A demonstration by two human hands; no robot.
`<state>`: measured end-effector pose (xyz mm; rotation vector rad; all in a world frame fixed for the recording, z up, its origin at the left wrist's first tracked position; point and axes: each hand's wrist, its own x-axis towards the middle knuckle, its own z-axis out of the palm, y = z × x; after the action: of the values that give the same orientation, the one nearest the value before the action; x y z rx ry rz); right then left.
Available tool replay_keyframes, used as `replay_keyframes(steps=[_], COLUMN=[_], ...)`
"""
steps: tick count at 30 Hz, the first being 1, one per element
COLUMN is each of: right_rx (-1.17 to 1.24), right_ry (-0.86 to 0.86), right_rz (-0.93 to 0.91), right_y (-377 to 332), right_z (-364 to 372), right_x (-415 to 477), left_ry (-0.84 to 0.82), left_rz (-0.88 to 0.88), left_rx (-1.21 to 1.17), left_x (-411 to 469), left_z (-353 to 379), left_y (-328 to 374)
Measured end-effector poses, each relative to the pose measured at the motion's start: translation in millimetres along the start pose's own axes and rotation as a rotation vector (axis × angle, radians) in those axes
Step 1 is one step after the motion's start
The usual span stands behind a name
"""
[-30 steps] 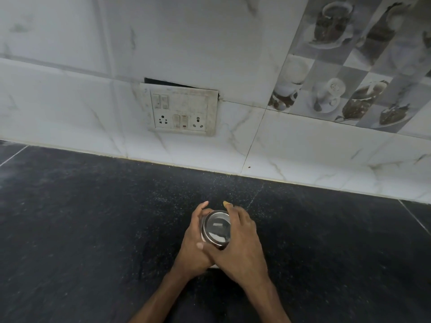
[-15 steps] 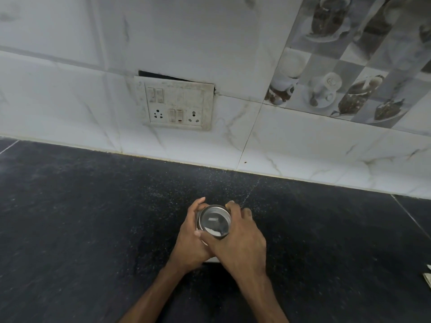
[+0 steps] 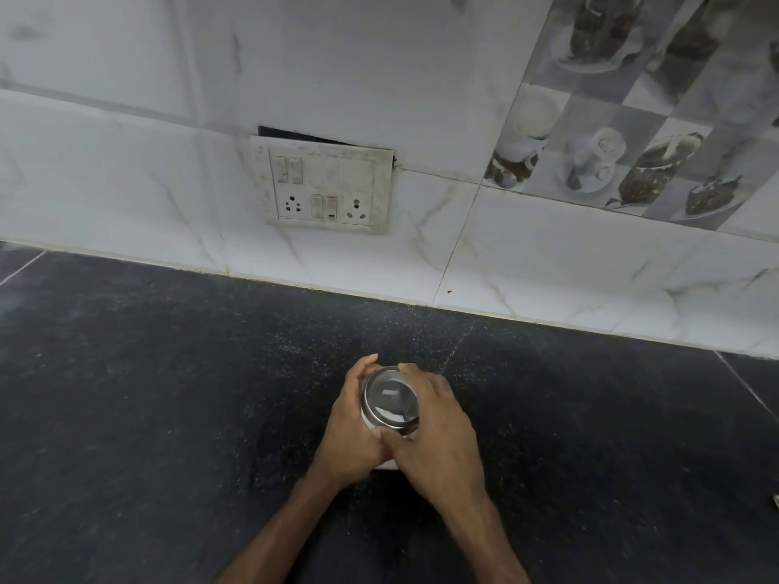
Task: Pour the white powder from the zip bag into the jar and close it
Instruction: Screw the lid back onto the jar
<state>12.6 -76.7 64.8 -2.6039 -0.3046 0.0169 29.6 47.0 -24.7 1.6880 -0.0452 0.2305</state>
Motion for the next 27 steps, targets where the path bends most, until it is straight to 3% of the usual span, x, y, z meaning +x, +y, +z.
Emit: replay_keyframes(steps=[3,7,11,15,20,25,27], right_rx=[-0.061,-0.028,-0.118,-0.095,-0.184,-0.132,-0.155], right_ry=[0.016,-0.081,0.015,-0.113,0.031,-0.166,-0.098], right_rz=[0.048,-0.061,0.004,-0.052,0.014,-0.076,-0.056], right_y=[-2.0,-3.4,-10.3,-11.9,-12.8,-9.8,-8.2], right_z=[-5.9,-11.1,-16.5,-19.9,-18.5,-10.3,-6.7], right_x=[-0.2,0.1,3.8,1.8,4.6,3.3,5.6], left_ry=[-0.009,-0.007,0.003,-0.010,-0.005,-0.005,-0.013], left_rz=[-0.001,0.007,0.007,0.010,0.021,0.007,0.020], left_rx=[0.029,0.033,0.024,0.040,0.022,0.016,0.025], left_x=[-1.3,0.0,-0.3,0.7,0.9,1.5,3.1], left_z=[-0.7,0.0,0.0,0.2,0.1,-0.3,-1.2], left_y=[-4.2,-0.1,-1.6,-2.4,-3.7,-2.7,-1.7])
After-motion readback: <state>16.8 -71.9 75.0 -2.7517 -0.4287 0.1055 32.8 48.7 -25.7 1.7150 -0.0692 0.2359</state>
